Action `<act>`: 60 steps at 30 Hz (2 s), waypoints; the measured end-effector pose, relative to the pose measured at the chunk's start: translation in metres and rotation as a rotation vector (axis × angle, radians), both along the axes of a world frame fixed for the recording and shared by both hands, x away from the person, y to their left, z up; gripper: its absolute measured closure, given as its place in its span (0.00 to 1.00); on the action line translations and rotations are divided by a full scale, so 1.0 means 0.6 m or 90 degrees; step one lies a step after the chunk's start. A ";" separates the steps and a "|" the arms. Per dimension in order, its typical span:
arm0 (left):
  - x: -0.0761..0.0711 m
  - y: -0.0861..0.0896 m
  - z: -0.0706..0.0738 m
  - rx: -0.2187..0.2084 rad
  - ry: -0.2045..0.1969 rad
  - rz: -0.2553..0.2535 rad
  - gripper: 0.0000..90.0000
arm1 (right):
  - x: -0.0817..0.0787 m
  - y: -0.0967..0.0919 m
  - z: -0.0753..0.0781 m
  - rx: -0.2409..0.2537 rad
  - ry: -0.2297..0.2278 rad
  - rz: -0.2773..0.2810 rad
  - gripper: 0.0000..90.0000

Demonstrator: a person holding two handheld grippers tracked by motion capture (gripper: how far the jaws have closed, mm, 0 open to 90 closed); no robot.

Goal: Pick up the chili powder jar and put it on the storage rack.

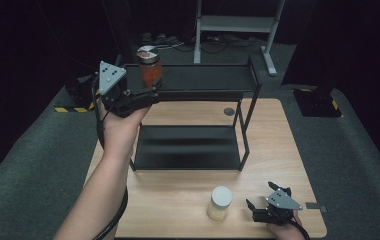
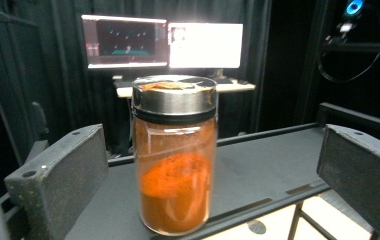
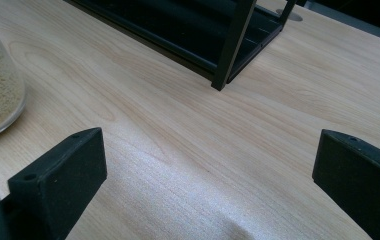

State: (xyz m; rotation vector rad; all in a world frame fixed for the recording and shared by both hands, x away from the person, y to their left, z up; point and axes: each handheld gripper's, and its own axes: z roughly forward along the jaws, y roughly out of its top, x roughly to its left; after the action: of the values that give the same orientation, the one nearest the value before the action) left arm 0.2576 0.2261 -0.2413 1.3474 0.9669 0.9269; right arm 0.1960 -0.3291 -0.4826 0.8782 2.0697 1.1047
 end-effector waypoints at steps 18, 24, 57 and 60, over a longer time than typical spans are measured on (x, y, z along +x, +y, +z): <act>-0.055 0.009 -0.011 0.031 0.002 -0.008 0.00 | 0.000 0.000 0.000 -0.003 0.000 0.002 0.00; -0.064 0.009 -0.027 0.030 0.009 -0.015 0.00 | 0.000 0.000 0.000 0.000 0.001 0.002 0.00; -0.114 0.020 -0.204 0.042 0.085 -0.067 0.00 | 0.000 0.002 0.001 -0.008 -0.001 0.004 0.00; -0.118 0.021 -0.224 0.047 0.099 -0.068 0.00 | 0.000 0.002 0.001 -0.010 -0.001 0.004 0.00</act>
State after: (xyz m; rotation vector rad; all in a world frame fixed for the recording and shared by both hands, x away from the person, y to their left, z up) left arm 0.1870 0.2388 -0.3755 1.5360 0.9754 0.7926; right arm 0.1962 -0.3277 -0.4820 0.8641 2.0781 1.0911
